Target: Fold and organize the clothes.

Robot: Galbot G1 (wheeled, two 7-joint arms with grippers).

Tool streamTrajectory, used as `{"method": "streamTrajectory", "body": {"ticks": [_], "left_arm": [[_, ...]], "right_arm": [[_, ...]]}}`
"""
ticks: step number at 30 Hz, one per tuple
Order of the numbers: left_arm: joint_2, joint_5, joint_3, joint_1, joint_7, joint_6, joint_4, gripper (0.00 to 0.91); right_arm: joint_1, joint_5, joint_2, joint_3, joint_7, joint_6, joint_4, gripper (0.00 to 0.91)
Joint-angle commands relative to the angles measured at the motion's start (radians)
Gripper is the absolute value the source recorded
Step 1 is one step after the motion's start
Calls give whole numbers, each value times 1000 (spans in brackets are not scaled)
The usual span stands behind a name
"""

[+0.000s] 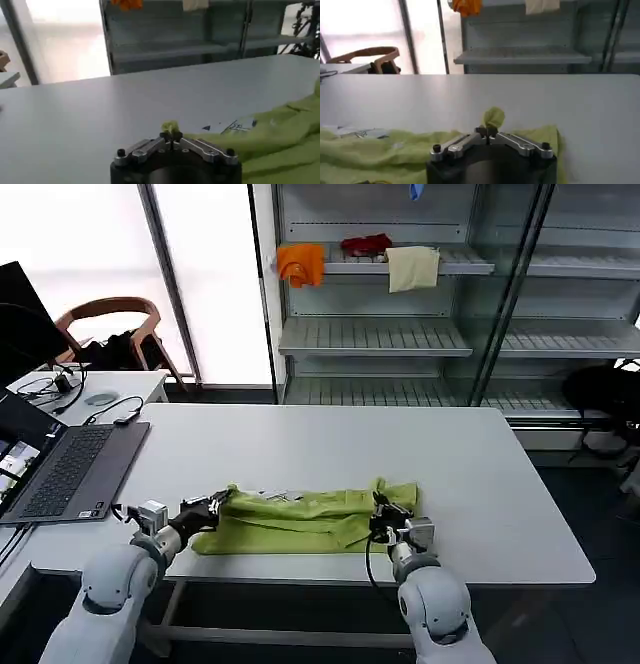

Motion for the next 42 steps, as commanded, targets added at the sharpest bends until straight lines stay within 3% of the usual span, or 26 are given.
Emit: {"method": "streamTrajectory", "body": {"ticks": [1, 2, 8, 17, 19, 24, 26, 29, 34, 42], "left_arm": [[-15, 113, -7, 48, 1, 1, -57, 907], [-15, 125, -5, 49, -3, 2, -60, 907], [-28, 190, -2, 51, -28, -2, -60, 907], [-28, 174, -58, 60, -55, -2, -80, 907], [-36, 116, -73, 73, -78, -2, -104, 907], [-73, -28, -96, 149, -239, -29, -165, 907], [-99, -37, -96, 199, -276, -59, -190, 907], [-148, -36, -77, 228, -338, -112, -176, 907], [-200, -38, -47, 219, -388, -162, -128, 907], [-212, -90, -9, 207, -450, -168, -108, 907]], "right_arm": [[-9, -90, 1, 4, -3, 0, -8, 0], [-11, -105, 1, 5, -4, 0, -10, 907], [-18, -214, 8, 15, -2, 2, -30, 907], [-20, -215, -12, 56, 3, 3, 21, 907], [-21, -165, -9, 81, 0, 4, 53, 907], [32, 163, -17, 155, 31, 9, 145, 907], [64, 230, -26, 188, 30, 44, 158, 907], [110, 272, -46, 208, 24, 89, 158, 907], [120, 265, -53, 215, 29, 76, 163, 907], [68, 210, -50, 213, 8, 68, 167, 907]]}}
